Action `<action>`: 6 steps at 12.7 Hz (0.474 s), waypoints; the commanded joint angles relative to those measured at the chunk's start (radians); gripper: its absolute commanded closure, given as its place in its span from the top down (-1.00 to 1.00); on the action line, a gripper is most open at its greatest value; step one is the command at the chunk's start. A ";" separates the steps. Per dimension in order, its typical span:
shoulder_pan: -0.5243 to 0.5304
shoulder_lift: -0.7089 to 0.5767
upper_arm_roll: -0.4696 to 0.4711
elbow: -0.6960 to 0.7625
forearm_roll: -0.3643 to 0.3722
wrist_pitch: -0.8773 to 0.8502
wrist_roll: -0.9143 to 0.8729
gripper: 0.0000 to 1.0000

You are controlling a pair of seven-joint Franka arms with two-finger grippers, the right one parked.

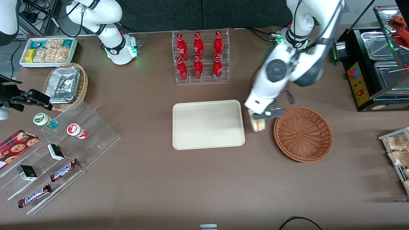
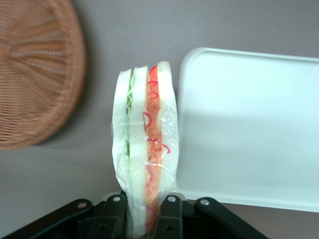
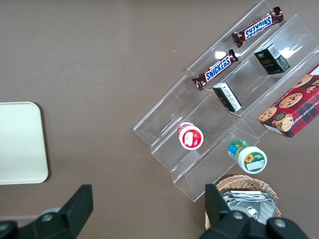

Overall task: Place sandwich from basket to tray
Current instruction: 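Lift the sandwich and carry it over the cream tray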

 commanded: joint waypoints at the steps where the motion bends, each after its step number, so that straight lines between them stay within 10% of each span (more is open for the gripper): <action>1: -0.128 0.171 0.015 0.206 0.003 -0.024 -0.079 -1.00; 6: -0.254 0.365 0.016 0.431 0.015 -0.019 -0.077 -1.00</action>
